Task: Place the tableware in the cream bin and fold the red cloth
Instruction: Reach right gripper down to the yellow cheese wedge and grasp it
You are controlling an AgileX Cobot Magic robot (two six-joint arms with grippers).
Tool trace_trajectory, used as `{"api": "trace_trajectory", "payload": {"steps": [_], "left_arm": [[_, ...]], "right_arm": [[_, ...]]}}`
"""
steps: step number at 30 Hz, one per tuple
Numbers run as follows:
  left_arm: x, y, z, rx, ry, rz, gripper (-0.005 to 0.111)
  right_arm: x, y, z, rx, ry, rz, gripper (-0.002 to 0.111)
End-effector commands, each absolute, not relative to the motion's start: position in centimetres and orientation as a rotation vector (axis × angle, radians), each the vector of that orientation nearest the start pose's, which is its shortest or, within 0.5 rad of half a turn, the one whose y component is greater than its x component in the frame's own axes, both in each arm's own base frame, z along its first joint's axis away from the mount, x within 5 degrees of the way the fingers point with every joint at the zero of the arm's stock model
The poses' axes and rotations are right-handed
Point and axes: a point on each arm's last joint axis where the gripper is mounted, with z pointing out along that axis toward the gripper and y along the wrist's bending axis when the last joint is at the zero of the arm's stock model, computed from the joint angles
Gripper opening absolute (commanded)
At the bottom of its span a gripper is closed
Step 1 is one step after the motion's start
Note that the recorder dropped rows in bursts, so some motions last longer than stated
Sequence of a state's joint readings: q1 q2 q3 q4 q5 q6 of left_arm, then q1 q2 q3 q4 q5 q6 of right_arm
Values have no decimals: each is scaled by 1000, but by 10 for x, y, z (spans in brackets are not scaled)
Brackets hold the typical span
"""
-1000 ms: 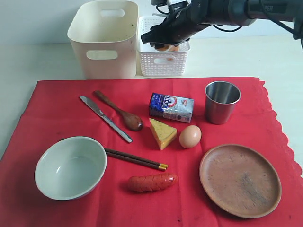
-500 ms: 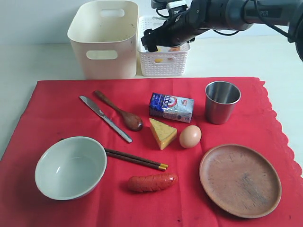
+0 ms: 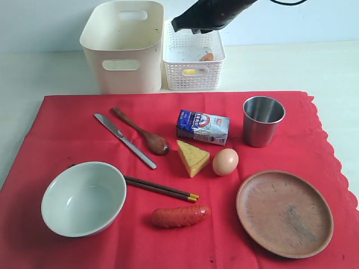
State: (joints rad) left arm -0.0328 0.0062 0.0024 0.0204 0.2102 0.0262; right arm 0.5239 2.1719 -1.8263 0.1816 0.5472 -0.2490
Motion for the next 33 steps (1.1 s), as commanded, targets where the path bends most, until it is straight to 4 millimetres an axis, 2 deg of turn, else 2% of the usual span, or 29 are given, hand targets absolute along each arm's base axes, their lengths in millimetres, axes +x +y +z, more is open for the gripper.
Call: {"api": "trace_trajectory", "payload": {"steps": [1, 5, 11, 14, 18, 24, 29, 31, 33], "left_arm": [[56, -1, 194, 59, 1691, 14, 0], [56, -1, 194, 59, 1691, 14, 0], [56, -1, 194, 59, 1691, 14, 0], [56, -1, 194, 59, 1691, 14, 0], [56, -1, 194, 59, 1691, 14, 0], [56, -1, 194, 59, 1691, 14, 0], [56, -1, 194, 59, 1691, 14, 0], [56, -1, 194, 59, 1691, 14, 0], [56, -1, 194, 59, 1691, 14, 0]], "right_arm": [[419, 256, 244, -837, 2263, 346, 0], [402, 250, 247, -862, 2236, 382, 0], [365, 228, 244, -810, 2199, 396, 0], [344, 225, 242, -872, 2168, 396, 0], [316, 236, 233, -976, 2177, 421, 0], [291, 262, 213, -1133, 2217, 460, 0], [284, 269, 205, -1200, 2234, 465, 0], [283, 267, 203, -1235, 2239, 443, 4], [282, 267, 203, -1229, 2256, 447, 13]]}}
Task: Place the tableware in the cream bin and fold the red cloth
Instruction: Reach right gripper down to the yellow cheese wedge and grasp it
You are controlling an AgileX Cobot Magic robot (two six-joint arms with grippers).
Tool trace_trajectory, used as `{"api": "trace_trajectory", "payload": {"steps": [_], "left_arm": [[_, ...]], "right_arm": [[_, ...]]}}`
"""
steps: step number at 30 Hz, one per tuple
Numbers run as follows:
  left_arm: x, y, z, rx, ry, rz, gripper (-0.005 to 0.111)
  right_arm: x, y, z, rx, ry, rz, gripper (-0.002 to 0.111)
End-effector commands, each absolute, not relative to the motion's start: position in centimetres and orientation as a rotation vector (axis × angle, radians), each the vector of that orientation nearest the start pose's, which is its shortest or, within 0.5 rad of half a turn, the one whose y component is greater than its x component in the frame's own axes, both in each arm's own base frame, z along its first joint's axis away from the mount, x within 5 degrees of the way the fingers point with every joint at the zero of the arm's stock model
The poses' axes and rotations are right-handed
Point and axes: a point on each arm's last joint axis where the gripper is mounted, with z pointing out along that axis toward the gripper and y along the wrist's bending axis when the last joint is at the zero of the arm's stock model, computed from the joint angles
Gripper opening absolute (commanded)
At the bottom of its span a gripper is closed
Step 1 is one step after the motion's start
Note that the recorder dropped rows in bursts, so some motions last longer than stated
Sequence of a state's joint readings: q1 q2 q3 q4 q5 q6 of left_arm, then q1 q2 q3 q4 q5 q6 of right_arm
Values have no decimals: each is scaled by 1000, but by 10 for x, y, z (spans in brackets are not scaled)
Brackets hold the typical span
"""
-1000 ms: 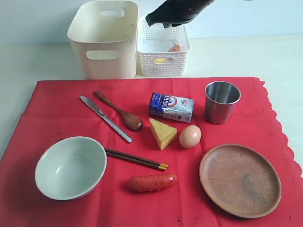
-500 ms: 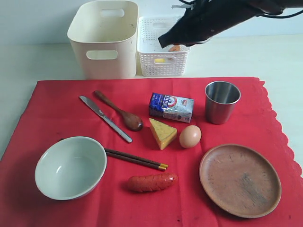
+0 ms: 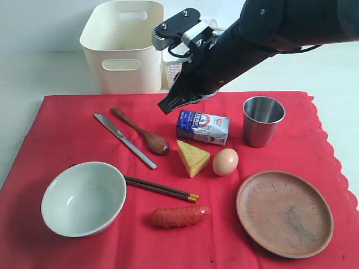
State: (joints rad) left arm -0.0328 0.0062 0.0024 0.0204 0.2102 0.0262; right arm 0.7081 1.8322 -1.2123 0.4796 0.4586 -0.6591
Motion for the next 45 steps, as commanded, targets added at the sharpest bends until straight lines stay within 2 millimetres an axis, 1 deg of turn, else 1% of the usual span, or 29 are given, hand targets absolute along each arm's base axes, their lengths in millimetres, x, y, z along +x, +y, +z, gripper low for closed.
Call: {"api": "trace_trajectory", "payload": {"steps": [1, 3, 4, 5, 7, 10, 14, 20, 27, 30, 34, 37, 39, 42, 45], "left_arm": [[56, -1, 194, 59, 1691, 14, 0], [56, -1, 194, 59, 1691, 14, 0], [56, -1, 194, 59, 1691, 14, 0], [56, -1, 194, 59, 1691, 14, 0], [56, -1, 194, 59, 1691, 14, 0], [56, -1, 194, 59, 1691, 14, 0], [56, -1, 194, 59, 1691, 14, 0], [56, -1, 194, 59, 1691, 14, 0], [56, -1, 194, 59, 1691, 14, 0], [56, -1, 194, 59, 1691, 14, 0], [56, -1, 194, 59, 1691, 14, 0], [56, -1, 194, 59, 1691, 14, 0], [56, -1, 194, 59, 1691, 14, 0], [56, -1, 194, 59, 1691, 14, 0], [56, -1, 194, 59, 1691, 14, 0]], "right_arm": [[282, 267, 203, -1230, 2255, 447, 18], [282, 266, 201, -1252, 2252, 428, 32], [283, 265, 197, -1302, 2243, 385, 40], [283, 264, 194, -1331, 2242, 364, 44], [284, 262, 193, -1381, 2231, 323, 58], [281, 261, 192, -1405, 2247, 327, 64], [276, 259, 189, -1483, 2272, 332, 64], [271, 257, 188, -1537, 2303, 342, 64], [261, 254, 186, -1605, 2389, 394, 64], [252, 260, 185, -1662, 2389, 406, 64], [235, 275, 185, -1746, 2338, 411, 64], [230, 280, 185, -1732, 2343, 399, 64], [232, 280, 185, -1676, 2363, 387, 64], [237, 278, 185, -1574, 2417, 321, 64], [238, 278, 181, -1551, 2445, 306, 64]]}}
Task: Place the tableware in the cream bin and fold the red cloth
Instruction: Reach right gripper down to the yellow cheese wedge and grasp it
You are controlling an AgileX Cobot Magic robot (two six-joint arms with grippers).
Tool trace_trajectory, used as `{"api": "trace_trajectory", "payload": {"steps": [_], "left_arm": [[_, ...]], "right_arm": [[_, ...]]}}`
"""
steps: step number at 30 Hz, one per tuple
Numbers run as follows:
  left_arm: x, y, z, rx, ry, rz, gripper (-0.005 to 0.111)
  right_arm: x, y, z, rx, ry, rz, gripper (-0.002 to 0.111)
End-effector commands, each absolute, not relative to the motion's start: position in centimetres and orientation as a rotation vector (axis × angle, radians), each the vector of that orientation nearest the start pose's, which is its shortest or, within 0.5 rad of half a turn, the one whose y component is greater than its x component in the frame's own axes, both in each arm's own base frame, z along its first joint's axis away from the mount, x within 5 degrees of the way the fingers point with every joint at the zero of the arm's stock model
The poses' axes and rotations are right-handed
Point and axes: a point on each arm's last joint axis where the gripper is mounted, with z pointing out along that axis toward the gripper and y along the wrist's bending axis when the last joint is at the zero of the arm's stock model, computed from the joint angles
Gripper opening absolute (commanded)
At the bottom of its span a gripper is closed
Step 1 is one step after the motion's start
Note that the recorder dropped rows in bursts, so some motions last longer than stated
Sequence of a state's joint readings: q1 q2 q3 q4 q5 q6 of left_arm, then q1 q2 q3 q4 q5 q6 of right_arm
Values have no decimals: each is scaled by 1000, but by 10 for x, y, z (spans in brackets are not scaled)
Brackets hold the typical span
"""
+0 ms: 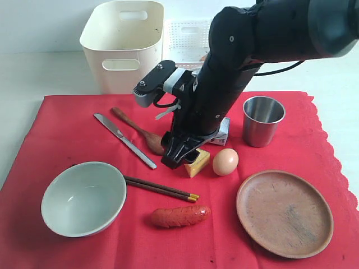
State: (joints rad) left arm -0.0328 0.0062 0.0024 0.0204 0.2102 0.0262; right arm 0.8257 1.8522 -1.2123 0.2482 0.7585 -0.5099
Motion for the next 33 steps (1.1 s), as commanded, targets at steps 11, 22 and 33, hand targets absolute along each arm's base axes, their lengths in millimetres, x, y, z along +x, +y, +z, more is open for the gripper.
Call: {"api": "trace_trajectory", "payload": {"steps": [11, 22, 33], "left_arm": [[56, -1, 194, 59, 1691, 14, 0], [56, -1, 194, 59, 1691, 14, 0], [56, -1, 194, 59, 1691, 14, 0]], "right_arm": [[248, 282, 141, -1581, 2478, 214, 64], [255, 277, 133, -1515, 2508, 90, 64], [255, 277, 118, -1536, 2538, 75, 64]]}}
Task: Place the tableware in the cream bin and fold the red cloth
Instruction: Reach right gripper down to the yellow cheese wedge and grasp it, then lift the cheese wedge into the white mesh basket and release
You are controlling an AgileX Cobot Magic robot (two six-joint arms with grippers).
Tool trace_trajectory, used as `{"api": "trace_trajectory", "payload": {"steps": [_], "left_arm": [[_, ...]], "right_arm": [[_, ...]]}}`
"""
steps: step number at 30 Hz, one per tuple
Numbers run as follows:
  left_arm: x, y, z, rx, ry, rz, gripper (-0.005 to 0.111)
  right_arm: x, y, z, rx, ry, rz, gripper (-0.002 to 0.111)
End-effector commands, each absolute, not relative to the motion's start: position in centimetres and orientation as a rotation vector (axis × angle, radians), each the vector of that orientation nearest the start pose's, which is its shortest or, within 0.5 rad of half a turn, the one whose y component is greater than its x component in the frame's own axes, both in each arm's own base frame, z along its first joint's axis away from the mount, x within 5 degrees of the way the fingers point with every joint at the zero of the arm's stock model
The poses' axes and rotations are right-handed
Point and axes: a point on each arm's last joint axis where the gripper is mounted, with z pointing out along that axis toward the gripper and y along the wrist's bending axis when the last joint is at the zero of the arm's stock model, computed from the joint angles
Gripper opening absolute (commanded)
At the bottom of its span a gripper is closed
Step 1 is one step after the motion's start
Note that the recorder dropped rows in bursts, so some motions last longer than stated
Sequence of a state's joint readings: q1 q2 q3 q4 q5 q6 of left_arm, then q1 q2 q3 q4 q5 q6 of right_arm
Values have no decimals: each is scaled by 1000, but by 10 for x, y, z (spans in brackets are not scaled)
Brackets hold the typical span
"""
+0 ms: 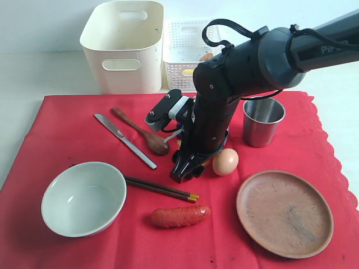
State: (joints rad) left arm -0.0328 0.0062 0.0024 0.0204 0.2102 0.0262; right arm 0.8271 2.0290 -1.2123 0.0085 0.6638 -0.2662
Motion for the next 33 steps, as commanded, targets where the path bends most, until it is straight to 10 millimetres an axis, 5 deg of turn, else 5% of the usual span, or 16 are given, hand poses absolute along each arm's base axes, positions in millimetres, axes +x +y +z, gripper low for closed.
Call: {"api": "trace_trajectory", "payload": {"steps": [1, 13, 25, 33], "left_arm": [[56, -1, 194, 59, 1691, 14, 0], [56, -1, 194, 59, 1691, 14, 0], [56, -1, 194, 59, 1691, 14, 0], [56, -1, 194, 59, 1691, 14, 0]], "right_arm": [[255, 277, 118, -1536, 2538, 75, 64], [254, 278, 118, -1515, 2555, 99, 62], [255, 281, 121, -1489, 2566, 128, 16], [256, 288, 157, -1391, 2517, 240, 0]]}}
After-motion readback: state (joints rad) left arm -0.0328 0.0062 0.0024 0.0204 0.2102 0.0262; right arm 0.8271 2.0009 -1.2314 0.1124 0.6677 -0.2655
